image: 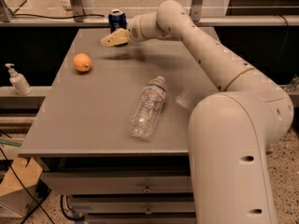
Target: Pick pepsi can
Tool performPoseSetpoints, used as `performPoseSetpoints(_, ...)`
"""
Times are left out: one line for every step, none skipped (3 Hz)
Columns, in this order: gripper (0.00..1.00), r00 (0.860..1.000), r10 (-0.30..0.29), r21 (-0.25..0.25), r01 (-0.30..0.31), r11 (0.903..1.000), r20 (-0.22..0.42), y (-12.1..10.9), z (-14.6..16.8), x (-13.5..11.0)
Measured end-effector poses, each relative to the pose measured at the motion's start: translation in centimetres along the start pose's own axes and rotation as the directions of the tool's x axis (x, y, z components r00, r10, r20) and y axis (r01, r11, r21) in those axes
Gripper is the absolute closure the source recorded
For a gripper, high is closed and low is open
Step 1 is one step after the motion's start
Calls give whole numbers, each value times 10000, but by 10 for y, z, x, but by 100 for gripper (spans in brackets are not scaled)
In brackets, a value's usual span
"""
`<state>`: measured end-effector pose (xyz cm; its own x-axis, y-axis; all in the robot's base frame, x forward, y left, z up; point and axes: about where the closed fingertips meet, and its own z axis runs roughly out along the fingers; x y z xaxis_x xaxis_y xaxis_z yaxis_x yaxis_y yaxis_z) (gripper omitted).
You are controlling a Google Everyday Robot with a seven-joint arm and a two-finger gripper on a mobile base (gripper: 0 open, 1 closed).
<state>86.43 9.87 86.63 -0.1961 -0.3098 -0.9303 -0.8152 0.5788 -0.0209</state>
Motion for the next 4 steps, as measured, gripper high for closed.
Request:
performPoseSetpoints(17,9994,145,-175,-140,9997,314,-3,7,-4)
performPoseSetpoints(40,9977,255,-245,-240,9994,628,-6,6,-8)
performPoseSetpoints(63,9946,282,-182,-265,9995,999,-9,-1,-14)
performPoseSetpoints(86,9894,-87,123,70,9999,1448,-10,-19,-32)
